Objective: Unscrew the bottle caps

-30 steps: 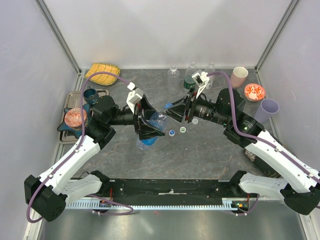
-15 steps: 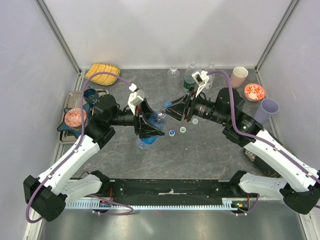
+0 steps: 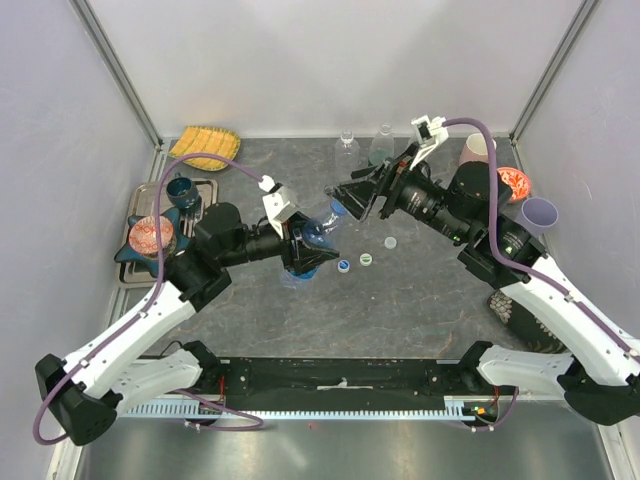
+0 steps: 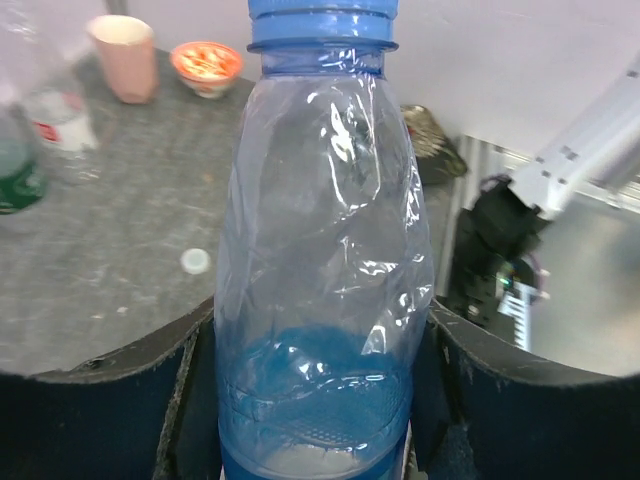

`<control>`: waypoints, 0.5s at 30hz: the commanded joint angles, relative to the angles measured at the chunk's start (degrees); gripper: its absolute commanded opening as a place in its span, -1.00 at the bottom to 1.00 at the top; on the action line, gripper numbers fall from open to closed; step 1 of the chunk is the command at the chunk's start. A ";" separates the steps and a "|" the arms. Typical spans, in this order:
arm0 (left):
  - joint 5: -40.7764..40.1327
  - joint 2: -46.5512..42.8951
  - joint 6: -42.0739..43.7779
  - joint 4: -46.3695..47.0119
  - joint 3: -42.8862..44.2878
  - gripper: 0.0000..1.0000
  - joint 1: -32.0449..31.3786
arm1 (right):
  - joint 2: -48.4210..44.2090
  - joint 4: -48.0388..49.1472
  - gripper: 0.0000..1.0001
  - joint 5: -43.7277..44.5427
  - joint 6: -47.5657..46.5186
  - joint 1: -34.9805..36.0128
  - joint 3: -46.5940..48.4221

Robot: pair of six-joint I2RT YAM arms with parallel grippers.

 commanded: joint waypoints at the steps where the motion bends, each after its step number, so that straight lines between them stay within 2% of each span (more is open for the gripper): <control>1: -26.34 -4.06 8.31 3.09 -1.02 -0.16 -6.69 | 0.21 -0.71 0.77 11.06 3.89 0.12 2.02; 3: -34.50 -4.86 11.47 4.07 -2.34 -0.15 -8.91 | 1.53 -1.94 0.71 13.09 4.78 0.03 2.80; 6: -40.58 -4.07 12.88 4.08 -2.17 -0.15 -11.90 | 3.46 -3.00 0.62 12.84 6.27 0.12 3.69; 15: -47.55 -2.31 14.82 3.73 -1.56 -0.17 -15.42 | 4.70 -0.71 0.47 11.70 6.72 1.87 3.51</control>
